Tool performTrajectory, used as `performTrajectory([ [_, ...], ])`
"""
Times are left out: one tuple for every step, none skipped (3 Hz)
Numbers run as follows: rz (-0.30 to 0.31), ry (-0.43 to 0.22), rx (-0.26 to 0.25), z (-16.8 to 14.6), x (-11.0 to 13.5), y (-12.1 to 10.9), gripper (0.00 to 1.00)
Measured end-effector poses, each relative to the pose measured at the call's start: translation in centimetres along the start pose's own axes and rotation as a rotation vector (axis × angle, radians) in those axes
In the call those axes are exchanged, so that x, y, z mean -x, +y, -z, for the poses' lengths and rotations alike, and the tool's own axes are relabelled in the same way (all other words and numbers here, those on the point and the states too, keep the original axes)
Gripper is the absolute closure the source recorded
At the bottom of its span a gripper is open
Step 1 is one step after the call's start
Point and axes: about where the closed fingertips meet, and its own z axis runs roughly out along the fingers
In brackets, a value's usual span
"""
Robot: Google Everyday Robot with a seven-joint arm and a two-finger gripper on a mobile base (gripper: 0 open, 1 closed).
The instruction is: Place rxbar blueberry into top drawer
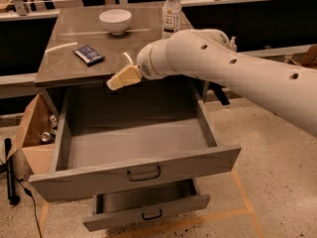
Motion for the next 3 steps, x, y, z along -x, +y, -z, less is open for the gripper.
performTrajectory([
  [-0.020, 0.005, -0.002, -2.0, 1.1, 0.2, 0.00],
  [-0.077, 0.016, -0.028, -4.7, 2.5, -0.1, 0.00],
  [-0.150, 0.001, -0.023, -8.8, 4.8, -0.3, 0.00],
])
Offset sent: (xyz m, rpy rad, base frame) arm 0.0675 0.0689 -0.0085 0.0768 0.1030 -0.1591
